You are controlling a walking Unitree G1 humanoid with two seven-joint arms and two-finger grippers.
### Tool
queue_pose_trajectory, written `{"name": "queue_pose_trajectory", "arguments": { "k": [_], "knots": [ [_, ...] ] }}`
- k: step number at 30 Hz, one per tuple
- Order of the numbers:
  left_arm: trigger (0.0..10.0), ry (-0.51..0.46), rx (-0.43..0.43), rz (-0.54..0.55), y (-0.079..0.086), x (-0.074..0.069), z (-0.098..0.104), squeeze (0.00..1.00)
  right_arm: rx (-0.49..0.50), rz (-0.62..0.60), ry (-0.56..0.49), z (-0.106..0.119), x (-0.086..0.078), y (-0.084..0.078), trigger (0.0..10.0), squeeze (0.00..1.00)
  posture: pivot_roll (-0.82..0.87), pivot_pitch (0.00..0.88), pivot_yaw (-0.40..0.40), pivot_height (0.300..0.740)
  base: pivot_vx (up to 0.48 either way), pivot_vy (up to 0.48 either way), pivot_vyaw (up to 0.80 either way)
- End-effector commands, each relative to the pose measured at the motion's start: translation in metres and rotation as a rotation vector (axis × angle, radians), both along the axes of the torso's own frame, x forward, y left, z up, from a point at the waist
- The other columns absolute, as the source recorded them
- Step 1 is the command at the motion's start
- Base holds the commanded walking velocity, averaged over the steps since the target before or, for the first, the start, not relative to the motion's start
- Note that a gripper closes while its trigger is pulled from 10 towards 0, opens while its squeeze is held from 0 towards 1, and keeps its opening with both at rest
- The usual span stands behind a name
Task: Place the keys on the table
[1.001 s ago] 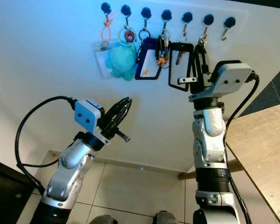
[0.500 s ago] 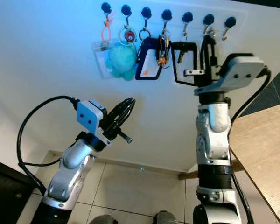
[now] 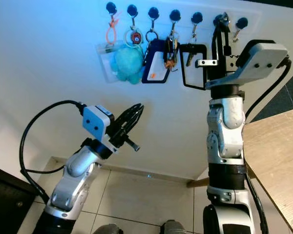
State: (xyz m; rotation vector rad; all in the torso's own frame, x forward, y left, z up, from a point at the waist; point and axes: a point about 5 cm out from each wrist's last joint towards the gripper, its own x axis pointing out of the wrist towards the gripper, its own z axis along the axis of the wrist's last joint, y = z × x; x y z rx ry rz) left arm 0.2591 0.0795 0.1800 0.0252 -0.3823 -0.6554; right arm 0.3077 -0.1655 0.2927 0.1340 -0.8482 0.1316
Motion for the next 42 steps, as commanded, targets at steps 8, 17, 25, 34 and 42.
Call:
{"name": "queue_pose_trajectory", "arguments": {
  "k": [8,17,25,34,42],
  "knots": [
    [10.0,0.008,-0.019,-0.009,0.027,-0.021,-0.008,0.0,-0.095,0.112,0.073,-0.052,-0.052,0.026,0.0,0.0,0.07,0.126,-0.047,0.74,0.0,0.0,0.0],
    [10.0,0.179,0.127,0.101,0.065,-0.032,-0.06,0.0,-0.149,0.06,0.292,-0.117,-0.072,0.011,0.0,0.0,0.06,0.12,-0.027,0.74,0.0,0.0,0.0],
    [10.0,0.566,0.249,0.406,0.103,-0.024,-0.153,0.0,-0.073,0.025,0.822,-0.229,-0.063,-0.012,0.0,0.0,0.05,0.1,-0.012,0.74,0.0,0.0,0.0],
    [10.0,0.984,0.31,0.682,0.127,-0.042,-0.221,0.0,0.076,-0.041,1.392,-0.333,-0.091,-0.02,0.0,0.0,0.05,0.064,-0.005,0.74,0.0,0.0,0.0],
    [10.0,1.034,0.251,0.581,0.112,-0.035,-0.228,0.0,0.234,-0.174,1.542,-0.357,-0.114,-0.035,10.0,0.0,0.04,0.016,-0.007,0.74,0.0,0.0,0.0]
  ]
}}
